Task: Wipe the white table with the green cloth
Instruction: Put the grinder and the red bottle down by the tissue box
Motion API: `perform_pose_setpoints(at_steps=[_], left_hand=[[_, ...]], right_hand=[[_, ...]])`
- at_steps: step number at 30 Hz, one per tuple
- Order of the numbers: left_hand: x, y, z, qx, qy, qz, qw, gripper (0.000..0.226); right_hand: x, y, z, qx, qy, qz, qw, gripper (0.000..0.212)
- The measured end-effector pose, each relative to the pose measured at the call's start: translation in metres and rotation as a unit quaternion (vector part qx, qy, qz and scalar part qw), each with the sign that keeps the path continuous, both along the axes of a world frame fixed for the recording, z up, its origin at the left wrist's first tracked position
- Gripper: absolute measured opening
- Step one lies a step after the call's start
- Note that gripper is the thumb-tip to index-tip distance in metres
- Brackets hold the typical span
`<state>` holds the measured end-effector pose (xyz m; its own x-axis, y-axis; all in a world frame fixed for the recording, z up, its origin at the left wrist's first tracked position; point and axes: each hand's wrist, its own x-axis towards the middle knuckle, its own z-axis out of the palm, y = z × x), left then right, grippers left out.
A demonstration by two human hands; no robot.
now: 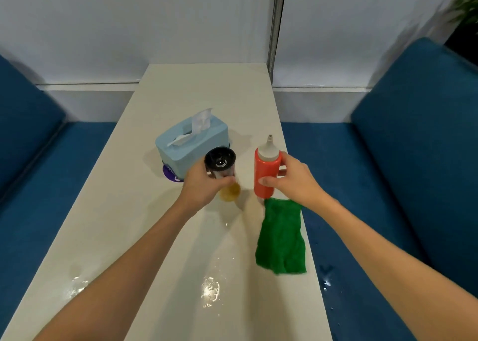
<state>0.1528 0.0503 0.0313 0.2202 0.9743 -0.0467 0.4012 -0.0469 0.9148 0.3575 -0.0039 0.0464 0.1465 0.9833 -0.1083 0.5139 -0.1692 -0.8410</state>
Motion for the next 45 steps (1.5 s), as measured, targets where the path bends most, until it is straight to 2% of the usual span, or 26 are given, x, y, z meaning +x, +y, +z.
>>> perform_pose_setpoints(at_steps=[7,12,21,31,35,38,40,42,45], left_hand=[[0.068,0.040,-0.005,0.016,0.000,-0.026,1.000,0.043],[0.093,0.051,-0.016,0.017,0.029,-0.028,0.999,0.051],[0.103,0.061,-0.033,0.007,0.047,-0.032,0.998,0.063],[0.102,0.061,-0.038,-0.003,0.055,-0.040,0.998,0.063],[0.101,0.059,-0.037,-0.026,0.059,-0.049,0.997,0.070],[0.097,0.057,-0.036,-0.071,0.070,-0.068,0.993,0.089],[0.092,0.052,-0.035,-0.103,0.082,-0.033,0.991,0.099],[0.084,0.043,-0.034,-0.076,0.075,0.043,0.993,0.079],[0.075,0.018,-0.035,0.003,0.089,0.124,0.988,0.027]], right_hand=[[0.046,0.027,-0.008,0.005,0.004,-0.056,0.998,0.053],[0.056,0.041,-0.020,0.004,0.014,-0.066,0.998,0.051],[0.059,0.054,-0.036,-0.004,0.014,-0.059,0.998,0.053],[0.059,0.054,-0.043,-0.012,0.015,-0.062,0.998,0.055],[0.057,0.051,-0.044,-0.027,0.018,-0.062,0.998,0.066],[0.060,0.046,-0.043,-0.059,0.016,-0.061,0.996,0.088],[0.064,0.038,-0.042,-0.080,0.029,-0.106,0.991,0.097],[0.065,0.025,-0.041,-0.077,0.042,-0.174,0.981,0.085],[0.058,0.000,-0.048,-0.105,0.008,-0.217,0.971,0.054]])
